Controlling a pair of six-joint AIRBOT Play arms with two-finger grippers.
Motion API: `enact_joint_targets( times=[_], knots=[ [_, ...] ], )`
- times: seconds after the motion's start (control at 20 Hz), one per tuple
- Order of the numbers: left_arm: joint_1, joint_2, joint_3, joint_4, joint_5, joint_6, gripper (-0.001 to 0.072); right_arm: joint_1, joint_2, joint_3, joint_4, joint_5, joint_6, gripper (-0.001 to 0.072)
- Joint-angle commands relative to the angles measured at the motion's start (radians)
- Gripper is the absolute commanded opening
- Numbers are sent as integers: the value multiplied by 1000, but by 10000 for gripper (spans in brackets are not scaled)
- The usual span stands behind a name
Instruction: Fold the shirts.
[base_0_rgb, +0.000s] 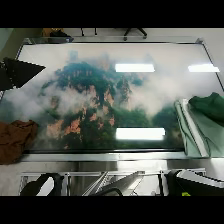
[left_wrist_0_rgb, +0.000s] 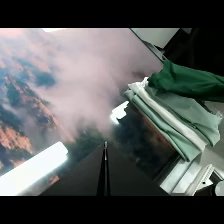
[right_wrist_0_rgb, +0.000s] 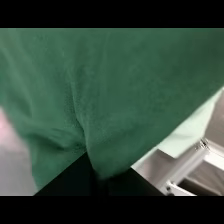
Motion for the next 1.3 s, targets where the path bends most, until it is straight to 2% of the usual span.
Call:
enact_joint_targets(
  times=[0.0, 0.1, 0.15, 0.25, 0.35, 0.45, 0.5, 0.55, 0.6, 0.7, 0.8, 1.1, 1.25],
  knots=[
    [1, 0, 0, 0, -17, 4, 19, -2, 41, -250, -154, -7, -29, 83],
    [1, 0, -1, 1, -26, 20, 19, -2, 34, -354, -225, -31, -45, 676],
    [1, 0, 0, 1, -25, 28, 19, -2, 21, -377, -241, -27, -51, 709],
    [1, 0, 0, 2, -24, 45, 19, 2, 1, -356, -230, -12, -50, 708],
    [1, -1, 0, 1, 4, 48, 19, 29, -10, -267, -181, 5, -35, 672],
    [1, -13, 0, -2, 60, 48, 19, 84, -17, -143, -82, -6, -23, 186],
    [1, -21, 0, -2, 76, 48, 19, 119, -14, -98, -17, -41, -7, 107],
    [1, -31, 0, -2, 80, 48, 19, 161, -4, -70, 71, -94, 8, 101],
    [1, -42, 0, -2, 79, 48, 19, 212, 17, -70, 165, -156, 10, 12],
    [0, -63, -12, -2, 75, 41, 17, 357, 67, -101, 267, -275, 8, 18],
    [0, -24, -116, -1, 95, 16, 16, 535, 140, -196, 265, -347, 1, 17],
    [-77, 320, -741, 23, 94, 8, 16, 1109, 478, -795, 298, -609, 18, 18],
    [-175, 451, -952, 71, 121, -12, 15, 1284, 523, -932, 314, -726, 17, 18]
  ],
)
